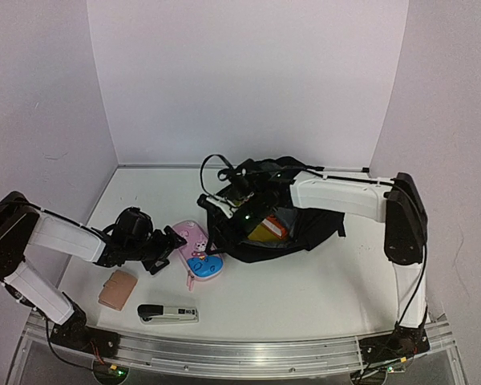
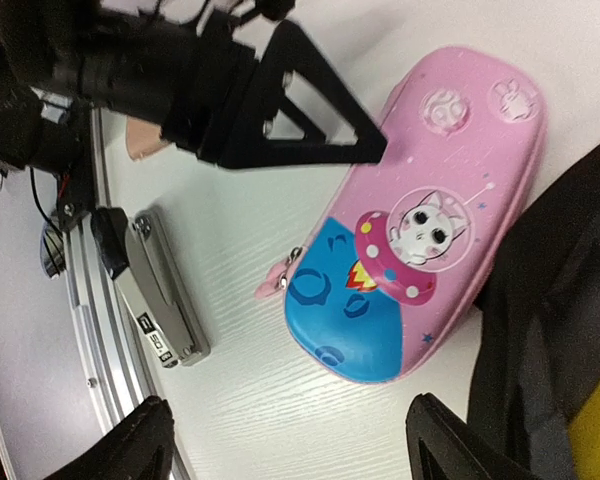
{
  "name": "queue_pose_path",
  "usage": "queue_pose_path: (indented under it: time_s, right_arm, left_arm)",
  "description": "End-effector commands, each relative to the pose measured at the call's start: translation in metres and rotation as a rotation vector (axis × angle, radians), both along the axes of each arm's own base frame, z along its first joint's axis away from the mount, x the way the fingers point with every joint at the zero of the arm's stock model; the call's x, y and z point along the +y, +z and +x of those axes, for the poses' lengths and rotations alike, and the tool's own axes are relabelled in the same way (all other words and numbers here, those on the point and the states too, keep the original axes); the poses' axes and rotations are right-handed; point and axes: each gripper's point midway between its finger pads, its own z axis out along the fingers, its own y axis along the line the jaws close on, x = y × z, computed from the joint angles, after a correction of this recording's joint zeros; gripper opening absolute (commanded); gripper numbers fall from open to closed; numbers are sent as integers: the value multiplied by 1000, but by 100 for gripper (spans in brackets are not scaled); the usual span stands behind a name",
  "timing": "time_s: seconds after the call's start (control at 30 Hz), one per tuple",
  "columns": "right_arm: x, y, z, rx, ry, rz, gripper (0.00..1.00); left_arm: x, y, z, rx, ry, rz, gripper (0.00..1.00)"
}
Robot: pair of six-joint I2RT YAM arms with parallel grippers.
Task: Pack the student bag
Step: Pick up the stationery from the center of the board.
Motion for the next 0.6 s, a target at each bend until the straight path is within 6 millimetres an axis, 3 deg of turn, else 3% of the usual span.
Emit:
queue_pose_path:
  time_s: [0.0,0.33,0.47,0.57]
  right_arm:
    - [15,-21,0,23,22,-15,76]
    - [12,-97,7,53,8,-152,65]
    - [11,-110,6,63,8,-172,64]
    - [12,-108,8,57,6,-169,64]
  left_arm:
    - [-15,16,20,-110,-16,-97,89]
    - [-36,17,32,-183,-86,-193,68]
    - [-42,32,33,-250,-127,-219,48]
    - [-43,45,34,-288,-139,-220,36]
